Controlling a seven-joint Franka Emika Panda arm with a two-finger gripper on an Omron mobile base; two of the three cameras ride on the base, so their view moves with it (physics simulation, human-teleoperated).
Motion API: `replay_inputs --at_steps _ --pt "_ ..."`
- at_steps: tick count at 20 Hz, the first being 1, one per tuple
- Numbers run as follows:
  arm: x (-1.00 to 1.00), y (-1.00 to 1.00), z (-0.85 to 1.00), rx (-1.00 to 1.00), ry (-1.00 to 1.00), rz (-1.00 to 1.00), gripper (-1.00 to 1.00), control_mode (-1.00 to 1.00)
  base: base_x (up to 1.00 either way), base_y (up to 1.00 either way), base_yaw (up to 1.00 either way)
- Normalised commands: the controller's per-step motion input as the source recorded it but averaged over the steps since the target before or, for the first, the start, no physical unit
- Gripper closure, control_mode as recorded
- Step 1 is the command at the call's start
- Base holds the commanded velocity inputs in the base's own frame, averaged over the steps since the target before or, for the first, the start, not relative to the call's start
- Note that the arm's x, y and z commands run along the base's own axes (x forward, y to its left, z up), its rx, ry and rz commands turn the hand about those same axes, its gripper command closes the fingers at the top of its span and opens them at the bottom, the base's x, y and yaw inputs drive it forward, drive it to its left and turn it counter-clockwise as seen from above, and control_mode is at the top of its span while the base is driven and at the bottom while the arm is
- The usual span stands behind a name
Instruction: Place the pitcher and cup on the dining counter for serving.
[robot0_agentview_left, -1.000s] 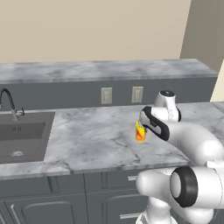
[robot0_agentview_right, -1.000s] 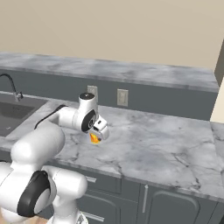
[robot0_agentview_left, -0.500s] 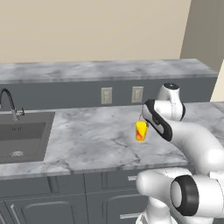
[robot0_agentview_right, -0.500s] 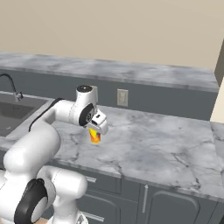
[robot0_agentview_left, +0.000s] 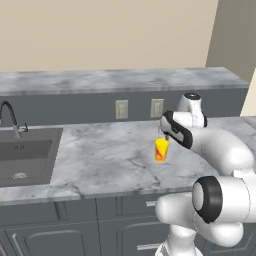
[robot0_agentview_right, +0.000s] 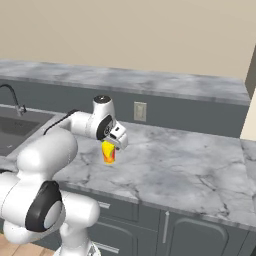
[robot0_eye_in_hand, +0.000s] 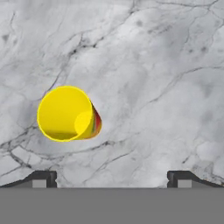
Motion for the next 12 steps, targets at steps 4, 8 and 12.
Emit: replay_inputs --at_steps 4,8,12 --pt "0.12 -0.12 -0.18 0.00 0.04 0.00 -1.00 -1.00 0.00 0.00 0.00" --pt "0.13 -0.08 -0.45 0.00 0.09 0.00 -1.00 -1.00 0.00 0.00 0.00" --pt "0.31 -0.04 -0.38 0.00 0.06 0.00 -1.00 -1.00 0.00 0.00 0.00"
